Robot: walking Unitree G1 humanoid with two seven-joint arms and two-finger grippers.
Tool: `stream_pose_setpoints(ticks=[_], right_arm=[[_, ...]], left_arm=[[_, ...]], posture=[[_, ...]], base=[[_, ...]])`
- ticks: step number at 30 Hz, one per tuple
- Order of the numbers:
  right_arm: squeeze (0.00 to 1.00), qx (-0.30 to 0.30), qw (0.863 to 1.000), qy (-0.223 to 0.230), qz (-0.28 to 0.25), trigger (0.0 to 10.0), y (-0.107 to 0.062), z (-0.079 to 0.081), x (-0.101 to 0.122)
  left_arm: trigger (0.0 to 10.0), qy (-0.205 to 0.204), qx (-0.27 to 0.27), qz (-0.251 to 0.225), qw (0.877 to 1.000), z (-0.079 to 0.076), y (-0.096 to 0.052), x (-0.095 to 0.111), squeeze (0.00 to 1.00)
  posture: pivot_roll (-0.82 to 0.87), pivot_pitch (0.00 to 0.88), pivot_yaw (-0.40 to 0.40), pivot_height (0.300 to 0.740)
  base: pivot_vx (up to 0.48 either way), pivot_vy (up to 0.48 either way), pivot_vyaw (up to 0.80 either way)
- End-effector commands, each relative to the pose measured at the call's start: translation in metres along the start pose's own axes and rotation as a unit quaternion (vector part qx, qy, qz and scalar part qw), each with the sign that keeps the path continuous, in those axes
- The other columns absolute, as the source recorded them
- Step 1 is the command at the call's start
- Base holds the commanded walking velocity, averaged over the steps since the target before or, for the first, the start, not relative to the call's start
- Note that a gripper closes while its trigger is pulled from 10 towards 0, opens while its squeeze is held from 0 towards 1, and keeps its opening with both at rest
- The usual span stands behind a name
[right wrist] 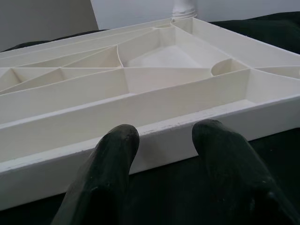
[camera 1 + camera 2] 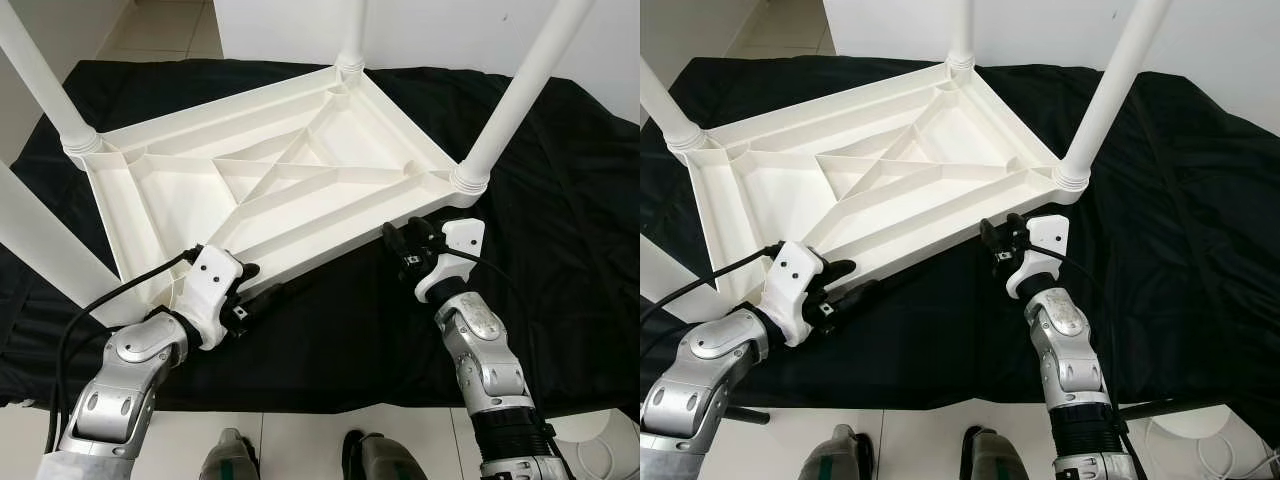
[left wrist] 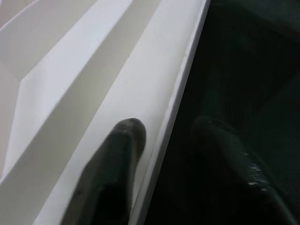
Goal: Building children table
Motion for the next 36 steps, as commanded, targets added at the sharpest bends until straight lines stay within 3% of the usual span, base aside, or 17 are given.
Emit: stream_pose_setpoints(ticks=[1,2,8,15,28,29,33,34,36], right_arm=[[0.00,0.005,1.000,-0.001,0.004,10.0,0.001,0.002,-0.001],[0.00,0.004,1.000,-0.001,0.004,10.0,0.001,0.002,-0.001],[0.00,0.002,1.000,0.002,0.004,10.0,0.001,0.002,-0.001],[0.00,0.003,1.000,0.004,0.001,10.0,0.003,0.002,0.000],[0.00,-0.006,1.000,0.004,0.001,10.0,0.000,0.001,0.002],[0.00,-0.007,1.000,0.004,0.001,10.0,0.000,0.001,0.001],[0.00,-0.010,1.000,0.003,0.002,10.0,-0.001,0.000,0.001],[0.00,-0.012,1.000,0.003,0.003,10.0,-0.002,0.000,0.000],[0.00,-0.012,1.000,0.004,0.004,10.0,-0.003,0.000,0.000]], left_arm=[[1.7,0.024,0.016,0.024,0.999,0.004,-0.001,-0.008,0.00],[0.0,0.031,0.014,0.026,0.999,0.004,-0.001,-0.008,0.00],[0.0,0.055,0.003,0.023,0.998,0.002,0.003,-0.004,0.00],[0.0,0.080,-0.034,0.001,0.996,-0.009,0.025,0.012,0.00],[0.0,0.089,-0.059,-0.040,0.993,-0.024,0.061,0.038,0.00],[2.2,0.088,-0.055,-0.046,0.994,-0.023,0.063,0.042,0.00],[2.4,0.084,-0.052,-0.055,0.994,-0.021,0.065,0.047,0.00],[10.0,0.092,-0.048,-0.062,0.993,-0.020,0.064,0.050,0.00],[10.0,0.095,-0.046,-0.069,0.992,-0.019,0.061,0.052,0.00]], posture=[[0.06,0.122,0.009,0.740],[0.06,0.122,0.009,0.740],[0.07,0.126,0.008,0.740],[0.06,0.130,0.009,0.740],[0.04,0.135,0.019,0.740],[0.03,0.138,0.024,0.740],[0.03,0.138,0.026,0.740],[0.02,0.137,0.028,0.740],[0.03,0.135,0.028,0.740]], base=[[0.000,0.000,0.00],[0.000,0.000,0.00],[0.000,0.000,0.00],[0.000,0.000,0.00],[0.000,0.000,0.00],[0.000,0.000,0.00],[0.000,0.000,0.00],[0.000,0.000,0.00],[0.000,0.000,0.00]])
Point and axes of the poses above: a point about 5 cm out from each wrist's last joint towards the gripper, its own y axis pointing out of the wrist towards the gripper, its own x axis along the axis of the wrist's last joint, z = x × y, the point moved 4 cm from there along y, pointing out of the wrist towards the gripper, and after that the axes turned 13 degrees about -y, right-handed, at the moved point
